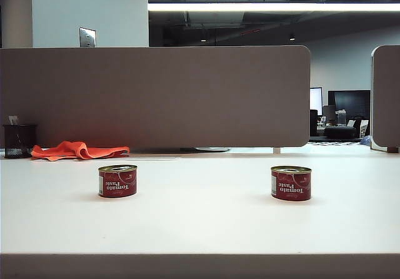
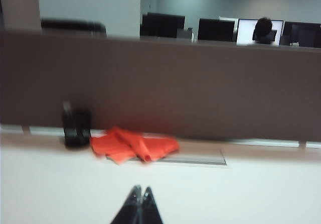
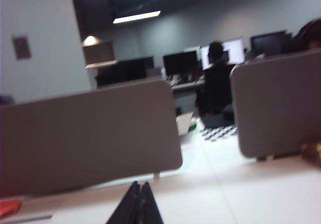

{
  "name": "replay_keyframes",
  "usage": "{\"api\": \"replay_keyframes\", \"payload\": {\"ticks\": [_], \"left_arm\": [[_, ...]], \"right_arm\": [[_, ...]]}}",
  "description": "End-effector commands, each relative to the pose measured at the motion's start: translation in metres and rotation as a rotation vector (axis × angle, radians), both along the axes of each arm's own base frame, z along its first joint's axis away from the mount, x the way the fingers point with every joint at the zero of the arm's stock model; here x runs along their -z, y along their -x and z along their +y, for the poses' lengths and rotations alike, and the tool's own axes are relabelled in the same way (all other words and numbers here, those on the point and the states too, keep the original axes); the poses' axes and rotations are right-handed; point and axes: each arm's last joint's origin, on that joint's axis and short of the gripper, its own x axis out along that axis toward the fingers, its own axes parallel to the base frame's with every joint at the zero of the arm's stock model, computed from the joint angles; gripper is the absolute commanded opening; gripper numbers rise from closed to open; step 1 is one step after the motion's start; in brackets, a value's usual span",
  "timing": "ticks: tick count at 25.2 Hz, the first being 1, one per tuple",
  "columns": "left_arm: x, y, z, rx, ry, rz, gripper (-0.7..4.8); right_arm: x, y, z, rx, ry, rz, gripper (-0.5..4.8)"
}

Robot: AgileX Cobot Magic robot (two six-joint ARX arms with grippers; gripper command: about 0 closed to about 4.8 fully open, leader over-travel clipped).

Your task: Stack a can of tomatoes on the right onto the can of tomatoes on the left.

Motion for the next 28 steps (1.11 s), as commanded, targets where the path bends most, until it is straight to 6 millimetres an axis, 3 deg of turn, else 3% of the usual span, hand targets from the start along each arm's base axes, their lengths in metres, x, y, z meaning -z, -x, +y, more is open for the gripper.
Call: {"api": "replay_keyframes", "payload": {"ticks": [1, 6, 9, 13, 21, 23, 28], "left_arm": [[-0.016, -0.004, -0.003, 0.079, -0.07, 0.066, -0.05], [-0.051, -0.016, -0.006, 0.181, -0.081, 0.063, -0.05], [-0.069, -0.04, -0.011, 0.247, -0.082, 0.165, -0.05], [-0.074, -0.054, -0.021, 0.35, -0.088, 0.256, -0.05], [-0.075, -0.08, -0.044, 0.504, -0.135, 0.504, -0.05], [-0.079, -0.088, -0.049, 0.52, -0.144, 0.58, -0.05], [-0.087, -0.094, -0.049, 0.449, -0.154, 0.584, -0.05]], "right_arm": [[-0.026, 0.0, 0.0, 0.023, 0.048, 0.026, -0.06], [-0.069, -0.014, 0.0, 0.03, 0.107, 0.045, -0.06], [-0.096, -0.054, 0.004, -0.101, 0.161, 0.167, -0.06], [-0.107, -0.079, 0.006, -0.149, 0.143, 0.349, -0.06], [-0.103, -0.118, 0.027, -0.279, 0.189, 0.579, -0.06], [-0.095, -0.127, 0.039, -0.34, 0.208, 0.638, -0.06], [-0.066, -0.159, 0.064, -0.329, 0.264, 0.816, -0.06]]}}
